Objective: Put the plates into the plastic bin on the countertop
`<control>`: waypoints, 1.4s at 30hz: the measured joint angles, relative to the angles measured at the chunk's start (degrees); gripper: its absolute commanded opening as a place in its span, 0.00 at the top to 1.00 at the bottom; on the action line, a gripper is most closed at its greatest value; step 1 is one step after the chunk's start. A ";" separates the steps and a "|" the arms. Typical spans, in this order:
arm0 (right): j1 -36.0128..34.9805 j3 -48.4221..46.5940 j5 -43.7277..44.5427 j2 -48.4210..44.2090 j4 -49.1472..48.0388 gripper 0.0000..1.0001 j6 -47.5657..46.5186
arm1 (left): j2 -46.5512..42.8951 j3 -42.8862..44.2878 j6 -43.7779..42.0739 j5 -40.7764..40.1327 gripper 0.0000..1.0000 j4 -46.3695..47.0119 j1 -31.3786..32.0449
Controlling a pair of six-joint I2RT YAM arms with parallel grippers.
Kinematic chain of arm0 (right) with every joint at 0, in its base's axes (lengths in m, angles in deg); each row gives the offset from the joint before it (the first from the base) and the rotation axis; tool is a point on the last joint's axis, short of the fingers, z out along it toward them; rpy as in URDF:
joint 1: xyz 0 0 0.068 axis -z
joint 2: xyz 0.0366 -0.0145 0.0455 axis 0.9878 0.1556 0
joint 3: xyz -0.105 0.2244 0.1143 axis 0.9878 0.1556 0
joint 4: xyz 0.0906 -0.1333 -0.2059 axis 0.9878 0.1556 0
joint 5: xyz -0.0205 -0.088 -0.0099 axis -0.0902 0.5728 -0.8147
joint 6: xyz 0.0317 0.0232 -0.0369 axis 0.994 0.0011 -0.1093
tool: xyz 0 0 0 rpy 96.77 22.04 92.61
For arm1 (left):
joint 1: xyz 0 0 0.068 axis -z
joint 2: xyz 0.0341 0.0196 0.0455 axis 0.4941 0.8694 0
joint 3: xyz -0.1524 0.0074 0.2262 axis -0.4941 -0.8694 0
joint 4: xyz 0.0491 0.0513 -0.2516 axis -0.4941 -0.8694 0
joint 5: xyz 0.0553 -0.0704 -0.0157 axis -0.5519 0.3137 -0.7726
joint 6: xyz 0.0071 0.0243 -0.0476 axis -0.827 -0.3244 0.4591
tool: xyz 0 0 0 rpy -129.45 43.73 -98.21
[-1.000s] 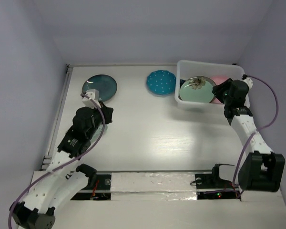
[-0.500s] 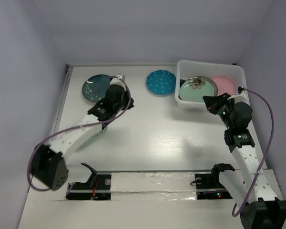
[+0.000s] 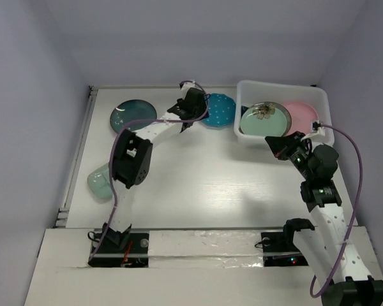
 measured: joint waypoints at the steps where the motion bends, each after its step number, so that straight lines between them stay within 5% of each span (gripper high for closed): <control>1: -0.20 0.20 -0.28 0.02 0.00 0.92 0.00 | 2.38 2.38 0.04 -0.26 0.47 -0.63 0.00; 12: -2.19 0.76 -4.17 1.14 0.13 0.88 -0.24 | 20.41 23.71 1.53 -3.06 0.50 -8.87 -0.02; 26: -3.28 0.87 -5.31 3.23 -0.22 0.88 -0.22 | 22.56 23.21 3.96 -4.09 0.71 -9.53 -0.63; 32: -3.28 0.87 -5.35 3.23 -0.22 0.88 -0.20 | 22.49 21.31 7.28 -1.18 1.00 -5.09 -1.95; 42: -3.28 1.73 -5.73 3.23 -0.26 0.88 -0.22 | 9.57 -3.65 11.39 4.15 1.00 9.62 -8.59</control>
